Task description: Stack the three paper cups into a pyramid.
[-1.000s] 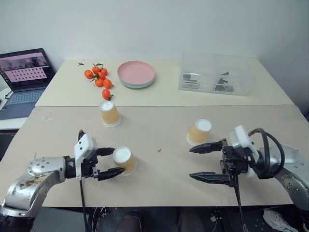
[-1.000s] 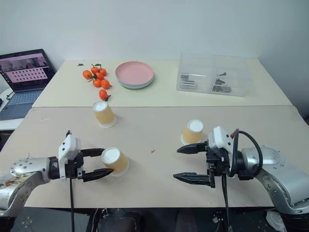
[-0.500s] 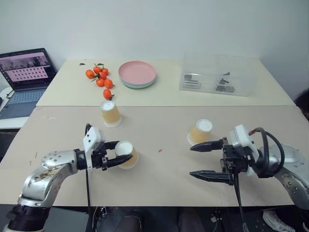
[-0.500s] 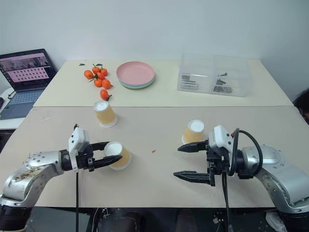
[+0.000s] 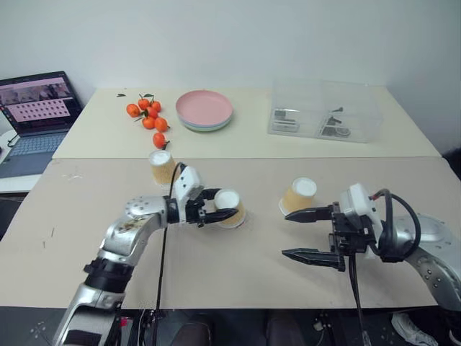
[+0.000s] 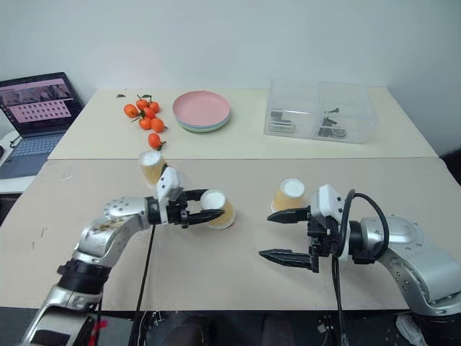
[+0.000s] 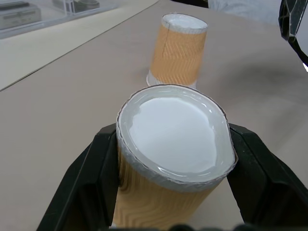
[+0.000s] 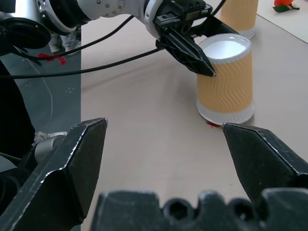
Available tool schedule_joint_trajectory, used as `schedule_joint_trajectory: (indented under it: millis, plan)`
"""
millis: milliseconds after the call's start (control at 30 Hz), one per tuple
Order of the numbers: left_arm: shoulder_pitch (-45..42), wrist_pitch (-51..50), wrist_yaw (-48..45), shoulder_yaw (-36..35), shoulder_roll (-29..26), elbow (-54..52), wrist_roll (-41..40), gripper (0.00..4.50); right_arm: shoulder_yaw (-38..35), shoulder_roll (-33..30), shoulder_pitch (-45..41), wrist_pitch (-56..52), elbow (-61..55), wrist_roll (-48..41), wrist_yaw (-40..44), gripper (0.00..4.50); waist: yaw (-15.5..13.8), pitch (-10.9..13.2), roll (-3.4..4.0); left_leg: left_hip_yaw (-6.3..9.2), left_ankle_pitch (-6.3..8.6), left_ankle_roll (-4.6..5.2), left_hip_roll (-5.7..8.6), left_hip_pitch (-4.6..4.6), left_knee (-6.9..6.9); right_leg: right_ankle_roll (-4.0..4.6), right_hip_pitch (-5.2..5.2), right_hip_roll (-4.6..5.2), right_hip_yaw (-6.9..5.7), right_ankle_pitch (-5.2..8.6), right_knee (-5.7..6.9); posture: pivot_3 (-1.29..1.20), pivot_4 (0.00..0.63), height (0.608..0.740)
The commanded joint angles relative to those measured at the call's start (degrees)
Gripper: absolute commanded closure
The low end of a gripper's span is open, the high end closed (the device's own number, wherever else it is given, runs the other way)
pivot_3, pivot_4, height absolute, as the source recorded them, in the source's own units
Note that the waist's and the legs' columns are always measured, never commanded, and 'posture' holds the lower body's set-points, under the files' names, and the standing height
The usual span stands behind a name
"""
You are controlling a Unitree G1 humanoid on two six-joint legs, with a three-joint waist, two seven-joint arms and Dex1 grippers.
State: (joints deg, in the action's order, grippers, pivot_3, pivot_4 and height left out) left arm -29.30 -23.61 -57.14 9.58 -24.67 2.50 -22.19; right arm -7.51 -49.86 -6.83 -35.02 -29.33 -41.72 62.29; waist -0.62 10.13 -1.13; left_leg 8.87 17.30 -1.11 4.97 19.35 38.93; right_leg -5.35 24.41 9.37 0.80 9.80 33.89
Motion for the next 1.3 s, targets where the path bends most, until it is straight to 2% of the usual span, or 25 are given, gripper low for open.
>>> schedule_joint_trajectory:
  millis: [33,467,533,633,867,1067,1300]
  plan:
    - [-3.0,2.4,-1.0,0.9,1.7,2.5,1.1,1.76,-2.2,-0.2,0.1,1.0,-2.2,-0.8,-0.7,0.0,0.1,0.0,0.0,0.0,0.0,0.0,0.0,0.0,0.0,0.0,0.0,0.0,0.0,0.0,-0.01,0.0,0.15,0.728]
    - [-5.3,4.1,-5.7,2.7,4.3,9.4,2.9,1.76,-4.7,1.4,-0.6,1.3,-2.8,-1.0,-5.5,0.0,-0.1,0.0,-0.01,0.0,-0.01,0.0,0.02,-0.02,0.03,-0.11,-0.04,0.01,0.0,0.05,0.01,0.0,0.15,0.728]
    - [-5.5,5.1,-5.5,3.1,4.6,10.2,4.0,0.89,-4.6,1.5,-0.5,1.4,-2.8,-0.8,-5.8,0.0,-0.1,0.0,-0.01,0.0,-0.01,0.0,0.02,-0.03,0.03,-0.11,-0.04,0.01,0.0,0.06,0.02,0.0,0.15,0.728]
    - [-5.7,6.5,-3.9,2.5,5.2,10.5,5.0,0.1,-4.5,1.4,-0.6,1.6,-2.8,-0.7,-5.9,0.0,0.0,0.0,-0.02,0.0,-0.01,0.0,0.02,-0.02,0.03,-0.1,-0.04,0.01,0.0,0.05,0.02,0.0,0.15,0.728]
    - [-4.4,5.2,-1.3,-1.4,4.5,5.6,3.1,0.1,-5.0,1.2,-1.0,1.5,-2.3,-1.1,-6.0,0.0,0.1,0.0,-0.03,0.01,-0.01,0.0,0.02,-0.01,0.04,-0.04,-0.01,0.01,0.01,0.01,0.02,0.0,0.15,0.728]
    - [-0.9,-1.8,6.9,-12.3,1.3,-8.7,-3.2,0.1,-4.3,1.1,-1.8,1.2,-1.7,-1.4,-5.1,0.0,0.4,0.0,-0.03,0.01,0.0,0.0,0.0,0.0,0.03,-0.05,0.06,0.0,0.03,0.02,0.04,0.0,0.15,0.728]
    - [6.1,-9.8,15.2,-20.9,-2.0,-21.1,-9.0,0.1,-2.1,1.5,-4.8,1.5,0.1,-0.9,-3.3,0.0,0.4,0.0,-0.03,0.01,0.0,0.0,0.0,-0.04,0.03,-0.1,0.04,0.0,0.03,0.05,0.06,0.0,0.15,0.728]
